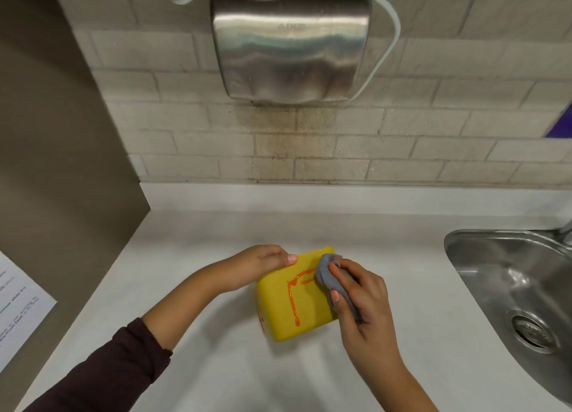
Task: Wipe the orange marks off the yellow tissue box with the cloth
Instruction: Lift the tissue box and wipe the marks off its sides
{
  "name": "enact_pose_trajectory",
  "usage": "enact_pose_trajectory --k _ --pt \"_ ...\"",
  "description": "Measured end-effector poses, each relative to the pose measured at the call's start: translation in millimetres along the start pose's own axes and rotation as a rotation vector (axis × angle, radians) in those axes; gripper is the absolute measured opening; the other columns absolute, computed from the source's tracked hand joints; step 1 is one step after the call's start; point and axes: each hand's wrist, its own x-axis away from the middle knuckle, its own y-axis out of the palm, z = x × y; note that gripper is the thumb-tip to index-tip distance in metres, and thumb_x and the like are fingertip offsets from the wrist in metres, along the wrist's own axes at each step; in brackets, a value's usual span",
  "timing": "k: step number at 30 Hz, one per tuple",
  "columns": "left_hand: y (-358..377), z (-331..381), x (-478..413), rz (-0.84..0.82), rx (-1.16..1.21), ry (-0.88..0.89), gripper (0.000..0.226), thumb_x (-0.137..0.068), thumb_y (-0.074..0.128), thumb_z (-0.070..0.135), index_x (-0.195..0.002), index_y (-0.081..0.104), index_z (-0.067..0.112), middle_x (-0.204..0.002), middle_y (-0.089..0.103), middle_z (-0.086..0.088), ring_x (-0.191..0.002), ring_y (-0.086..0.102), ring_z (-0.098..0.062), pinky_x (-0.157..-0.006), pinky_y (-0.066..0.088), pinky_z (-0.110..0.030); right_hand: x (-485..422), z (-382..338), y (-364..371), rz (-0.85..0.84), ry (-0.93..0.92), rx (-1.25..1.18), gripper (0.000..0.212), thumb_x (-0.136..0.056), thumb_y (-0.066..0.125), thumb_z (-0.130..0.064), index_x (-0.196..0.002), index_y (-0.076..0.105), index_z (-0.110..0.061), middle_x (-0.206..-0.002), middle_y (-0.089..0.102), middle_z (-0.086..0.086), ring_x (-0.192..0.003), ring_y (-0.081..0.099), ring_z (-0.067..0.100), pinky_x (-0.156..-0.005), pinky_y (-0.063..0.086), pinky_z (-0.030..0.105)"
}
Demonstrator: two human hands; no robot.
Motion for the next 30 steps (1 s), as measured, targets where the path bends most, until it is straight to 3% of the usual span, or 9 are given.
enact_pose_trajectory --k 3,7,12,16,20,23,27,30 --pt "2 2 -2 0.01 0.005 0.005 0.023 -0.088 0.053 0.046 -0.09 0.062 0.024 -0.089 0.064 0.005 -0.083 0.061 -0.008 -0.076 0.047 -0.021 -2 4 5 -0.012 -0.008 0.088 0.037 -0.089 0.044 -0.027 -0.122 0.058 -0.018 -0.125 0.049 -0.012 -0.114 0.041 0.003 -0.097 0.032 0.01" --pt "2 0 -3 0.048 0.003 -0.015 0.036 -0.072 0.052 0.06 -0.085 0.063 0.028 -0.092 0.064 0.001 -0.091 0.062 -0.018 -0.087 0.048 -0.034 -10 -1 10 -0.004 0.04 0.132 0.039 -0.091 0.038 -0.034 -0.119 0.061 -0.02 -0.122 0.053 -0.01 -0.111 0.043 0.006 -0.093 0.039 0.029" --pt "3 0 -3 0.058 0.024 -0.029 0.039 -0.068 0.053 0.062 -0.082 0.064 0.027 -0.092 0.064 -0.001 -0.092 0.06 -0.018 -0.095 0.046 -0.042 -13 -16 19 -0.168 -0.078 0.25 0.036 -0.092 0.039 -0.027 -0.12 0.06 -0.018 -0.121 0.056 -0.003 -0.107 0.041 0.007 -0.096 0.022 0.004" --pt "3 0 -2 0.035 0.059 -0.016 0.041 -0.076 0.055 0.056 -0.091 0.065 0.02 -0.096 0.065 -0.004 -0.093 0.061 -0.018 -0.093 0.047 -0.037 -10 -7 8 -0.205 -0.166 0.284 0.029 -0.088 0.051 -0.013 -0.114 0.064 -0.013 -0.117 0.061 0.003 -0.1 0.046 0.011 -0.091 0.028 0.007" --pt "2 1 -3 0.019 0.099 -0.02 0.022 -0.09 0.053 0.04 -0.088 0.061 0.02 -0.089 0.063 0.0 -0.083 0.061 -0.013 -0.079 0.048 -0.026 -21 -5 11 -0.127 -0.129 0.288 0.028 -0.082 0.056 -0.002 -0.106 0.067 -0.011 -0.108 0.063 0.005 -0.091 0.052 0.017 -0.079 0.041 0.021" --pt "2 2 -2 0.022 0.14 -0.026 0.019 -0.091 0.052 0.035 -0.083 0.06 0.02 -0.081 0.062 0.003 -0.073 0.059 -0.007 -0.07 0.047 -0.018 -24 -13 22 -0.141 -0.073 0.255 0.026 -0.089 0.051 -0.009 -0.111 0.065 -0.014 -0.11 0.061 0.004 -0.096 0.051 0.016 -0.085 0.035 0.013" --pt "2 2 -3 0.042 0.161 -0.024 0.022 -0.09 0.053 0.034 -0.089 0.062 0.014 -0.089 0.064 -0.002 -0.081 0.06 -0.011 -0.076 0.047 -0.022 -15 -11 15 -0.26 -0.18 0.24 0.028 -0.089 0.045 -0.017 -0.112 0.063 -0.016 -0.112 0.056 -0.004 -0.097 0.044 0.003 -0.089 0.028 0.003" --pt "2 2 -4 0.041 0.157 -0.02 0.025 -0.09 0.053 0.034 -0.093 0.061 0.011 -0.09 0.062 -0.005 -0.079 0.059 -0.012 -0.072 0.047 -0.019 -18 -3 4 -0.237 -0.159 0.195 0.023 -0.088 0.05 -0.013 -0.104 0.066 -0.016 -0.107 0.059 -0.004 -0.093 0.053 0.012 -0.08 0.047 0.024"
